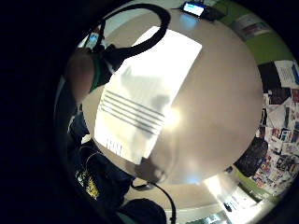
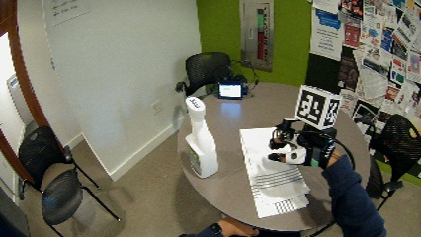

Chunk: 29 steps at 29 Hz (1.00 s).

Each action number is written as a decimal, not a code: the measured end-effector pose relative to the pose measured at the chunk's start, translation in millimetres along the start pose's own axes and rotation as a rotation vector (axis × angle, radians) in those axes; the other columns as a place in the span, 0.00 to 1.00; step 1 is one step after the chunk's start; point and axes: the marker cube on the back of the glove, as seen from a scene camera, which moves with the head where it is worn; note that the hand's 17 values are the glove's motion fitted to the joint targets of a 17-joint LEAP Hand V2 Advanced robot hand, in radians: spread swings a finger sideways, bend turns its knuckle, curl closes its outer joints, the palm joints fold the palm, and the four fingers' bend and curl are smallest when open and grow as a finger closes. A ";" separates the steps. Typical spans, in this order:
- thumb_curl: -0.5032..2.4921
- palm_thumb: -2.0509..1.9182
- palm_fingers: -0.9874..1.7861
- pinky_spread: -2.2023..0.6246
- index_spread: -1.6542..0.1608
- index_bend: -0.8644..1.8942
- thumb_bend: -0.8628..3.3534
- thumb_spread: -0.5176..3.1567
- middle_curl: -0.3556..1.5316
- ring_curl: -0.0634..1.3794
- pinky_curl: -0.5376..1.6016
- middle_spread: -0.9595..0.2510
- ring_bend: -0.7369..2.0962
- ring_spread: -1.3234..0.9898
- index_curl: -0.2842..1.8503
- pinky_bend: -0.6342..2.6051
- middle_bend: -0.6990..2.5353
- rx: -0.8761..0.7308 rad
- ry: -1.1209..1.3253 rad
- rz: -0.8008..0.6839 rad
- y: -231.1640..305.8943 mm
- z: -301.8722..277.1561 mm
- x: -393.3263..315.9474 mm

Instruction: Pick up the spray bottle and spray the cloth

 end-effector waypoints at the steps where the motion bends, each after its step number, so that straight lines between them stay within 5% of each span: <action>1: 0.29 0.65 0.70 0.79 0.75 0.36 0.25 0.46 0.36 0.26 0.38 0.74 0.38 0.52 0.27 0.27 0.30 -0.001 -0.023 -0.012 -2.2 3.2 -3.9; 20: 0.31 0.68 0.57 0.81 0.70 0.31 0.24 0.46 0.38 0.29 0.42 0.75 0.40 0.52 0.21 0.32 0.29 0.112 -0.758 -0.182 -53.6 41.2 -35.4; 29: 0.32 0.70 0.51 0.84 0.67 0.30 0.23 0.45 0.40 0.30 0.43 0.75 0.42 0.52 0.15 0.34 0.33 0.219 -0.891 -0.178 -65.9 40.4 -29.5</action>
